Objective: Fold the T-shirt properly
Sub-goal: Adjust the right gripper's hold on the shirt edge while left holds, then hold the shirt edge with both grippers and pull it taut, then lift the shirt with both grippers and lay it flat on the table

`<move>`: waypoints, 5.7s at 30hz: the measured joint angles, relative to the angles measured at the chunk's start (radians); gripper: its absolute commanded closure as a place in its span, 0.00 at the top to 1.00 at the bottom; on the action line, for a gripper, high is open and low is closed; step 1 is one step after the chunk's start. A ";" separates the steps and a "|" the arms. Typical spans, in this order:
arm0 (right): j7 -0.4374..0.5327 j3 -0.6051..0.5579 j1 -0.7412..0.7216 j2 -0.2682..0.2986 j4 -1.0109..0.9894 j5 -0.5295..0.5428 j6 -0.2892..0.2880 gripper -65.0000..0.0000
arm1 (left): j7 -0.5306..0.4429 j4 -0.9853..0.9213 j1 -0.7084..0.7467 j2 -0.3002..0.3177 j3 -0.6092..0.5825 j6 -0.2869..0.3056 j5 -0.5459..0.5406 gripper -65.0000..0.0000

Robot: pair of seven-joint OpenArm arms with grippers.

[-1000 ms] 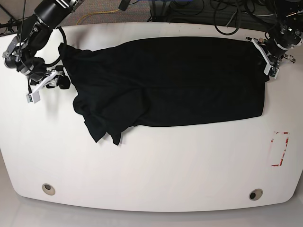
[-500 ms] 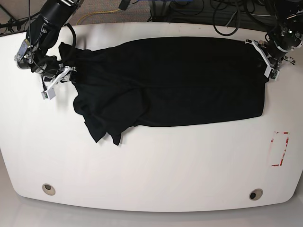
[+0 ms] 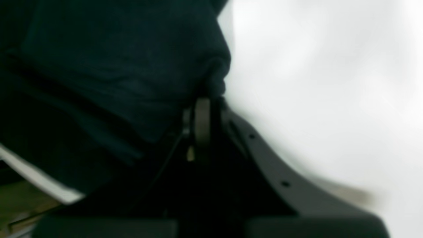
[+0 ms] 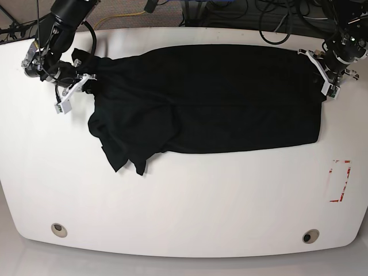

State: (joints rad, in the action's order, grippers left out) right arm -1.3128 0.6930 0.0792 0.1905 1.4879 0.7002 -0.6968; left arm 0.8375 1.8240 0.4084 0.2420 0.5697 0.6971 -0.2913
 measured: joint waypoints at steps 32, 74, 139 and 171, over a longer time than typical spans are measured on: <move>-0.025 -0.006 0.124 0.037 0.462 0.118 -0.001 0.00 | 0.010 0.043 -0.177 -0.110 0.174 0.001 0.036 0.13; -0.008 -0.075 0.071 0.056 0.461 0.085 0.000 0.00 | 0.160 -0.164 -0.240 -0.134 0.071 0.000 0.140 0.00; -0.094 -0.632 -1.255 0.475 -0.153 0.127 -0.001 0.00 | 0.535 0.021 -1.306 -0.070 -0.093 0.000 0.126 0.00; -0.096 -0.013 0.080 0.268 0.301 0.271 0.000 0.00 | 0.525 0.150 -0.275 -0.072 0.051 0.000 -0.033 0.00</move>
State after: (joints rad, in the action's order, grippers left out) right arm -1.4090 0.6796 0.1589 0.4583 1.7889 0.9714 -0.6968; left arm 1.3621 1.9736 0.1333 0.1699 0.6209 0.6975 -0.3241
